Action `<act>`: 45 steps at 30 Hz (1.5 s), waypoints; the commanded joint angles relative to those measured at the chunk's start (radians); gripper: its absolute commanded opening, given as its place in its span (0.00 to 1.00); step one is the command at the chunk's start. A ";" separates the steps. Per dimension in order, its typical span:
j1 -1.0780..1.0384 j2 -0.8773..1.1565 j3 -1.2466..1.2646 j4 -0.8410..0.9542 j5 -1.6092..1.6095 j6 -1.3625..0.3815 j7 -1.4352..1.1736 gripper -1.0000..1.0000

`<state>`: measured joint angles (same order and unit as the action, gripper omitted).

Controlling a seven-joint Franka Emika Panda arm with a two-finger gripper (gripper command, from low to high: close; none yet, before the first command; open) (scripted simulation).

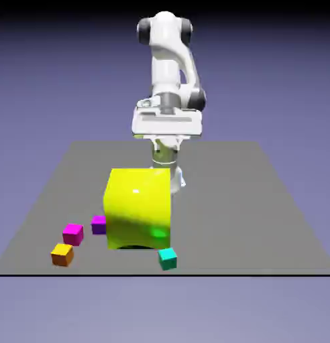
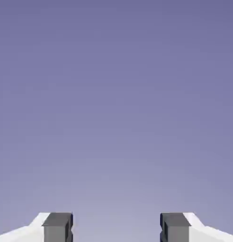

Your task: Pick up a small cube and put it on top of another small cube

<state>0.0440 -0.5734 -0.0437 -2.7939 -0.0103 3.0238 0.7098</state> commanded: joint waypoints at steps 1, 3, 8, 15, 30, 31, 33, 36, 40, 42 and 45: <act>0.027 -0.003 -0.036 0.013 -0.009 -0.011 -0.026 0.50; 0.080 -0.008 -0.109 0.040 -0.025 -0.033 -0.078 0.50; 0.212 -0.022 -0.290 0.107 -0.068 -0.087 -0.207 0.50; 0.398 -0.042 -0.544 0.200 -0.127 -0.164 -0.388 0.50; 0.796 -0.084 -1.087 0.401 -0.255 -0.328 -0.776 0.50; 0.823 -0.087 -1.124 0.414 -0.263 -0.339 -0.801 0.50; 0.876 -0.093 -1.196 0.441 -0.280 -0.361 -0.853 0.50; 0.956 -0.101 -1.305 0.481 -0.306 -0.393 -0.931 0.50; 1.062 -0.112 -1.450 0.534 -0.340 -0.437 -1.034 0.50; 1.115 -0.118 -1.522 0.561 -0.357 -0.459 -1.086 0.50; 1.194 -0.126 -1.631 0.601 -0.382 -0.492 -1.163 0.50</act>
<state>1.2384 -0.6997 -1.6746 -2.1930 -0.3925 2.5322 -0.4534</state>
